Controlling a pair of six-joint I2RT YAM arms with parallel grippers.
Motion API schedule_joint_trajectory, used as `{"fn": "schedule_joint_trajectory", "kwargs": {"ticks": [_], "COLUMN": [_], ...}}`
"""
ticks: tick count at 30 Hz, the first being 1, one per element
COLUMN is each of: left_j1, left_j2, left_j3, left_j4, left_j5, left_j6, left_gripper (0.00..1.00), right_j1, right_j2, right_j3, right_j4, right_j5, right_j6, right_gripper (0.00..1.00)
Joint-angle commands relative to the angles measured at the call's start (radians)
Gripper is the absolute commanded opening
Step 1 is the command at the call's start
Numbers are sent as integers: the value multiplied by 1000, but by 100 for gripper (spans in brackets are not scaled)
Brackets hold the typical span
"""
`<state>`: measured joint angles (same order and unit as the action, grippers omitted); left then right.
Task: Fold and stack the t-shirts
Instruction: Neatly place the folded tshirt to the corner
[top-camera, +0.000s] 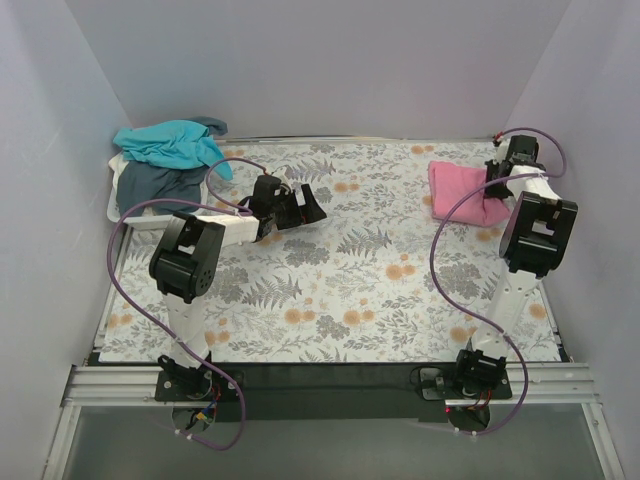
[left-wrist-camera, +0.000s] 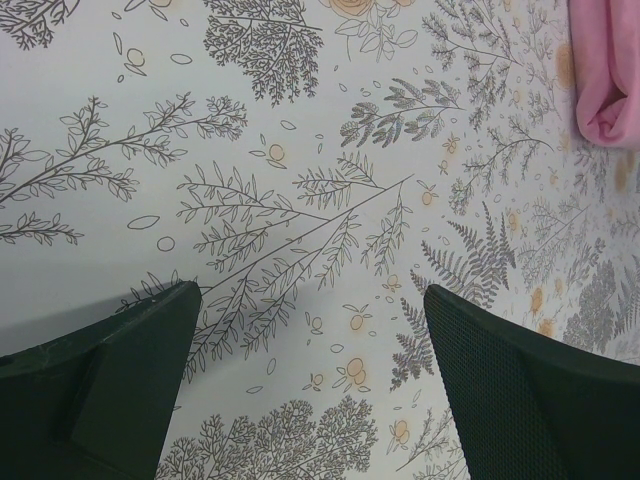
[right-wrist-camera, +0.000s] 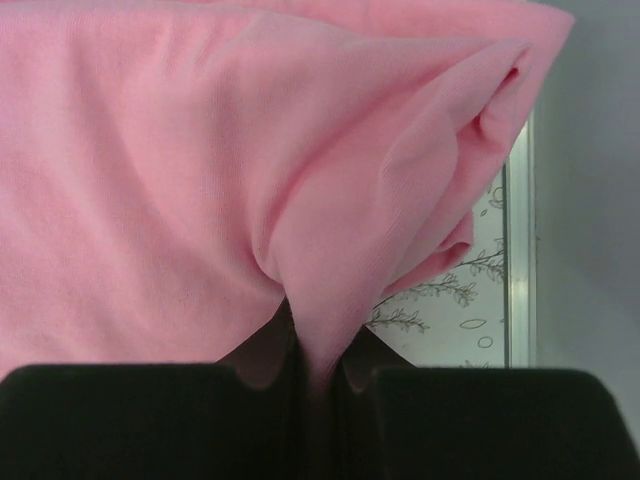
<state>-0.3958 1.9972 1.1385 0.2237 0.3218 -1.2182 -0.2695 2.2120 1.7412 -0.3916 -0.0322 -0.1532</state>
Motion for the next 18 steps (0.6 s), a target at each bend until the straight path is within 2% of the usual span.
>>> {"fn": "schedule_joint_trajectory", "kwargs": {"ticks": [1, 11, 12, 13, 14, 17, 18], "left_j1": [0, 2, 2, 2, 0, 2, 2], "left_j2": [-31, -26, -28, -29, -31, -37, -41], "left_j3": [-2, 6, 6, 6, 6, 4, 3], "left_j4": [-14, -24, -26, -26, -24, -26, -26], "left_j5": [-18, -26, -24, -26, -23, -24, -24], "left_j6": [19, 20, 20, 20, 20, 22, 22], "left_gripper": [87, 87, 88, 88, 88, 88, 88], "right_j1": [-16, -19, -19, -19, -19, -19, -19], "right_j2": [11, 35, 31, 28, 22, -20, -46], "right_j3": [41, 64, 61, 57, 49, -8, -49], "right_j4": [117, 145, 148, 149, 152, 190, 218], "right_j5": [60, 80, 72, 65, 48, 41, 43], "right_j6": [10, -3, -3, -3, 0, 14, 14], "right_gripper": [1, 1, 4, 13, 27, 56, 61]}}
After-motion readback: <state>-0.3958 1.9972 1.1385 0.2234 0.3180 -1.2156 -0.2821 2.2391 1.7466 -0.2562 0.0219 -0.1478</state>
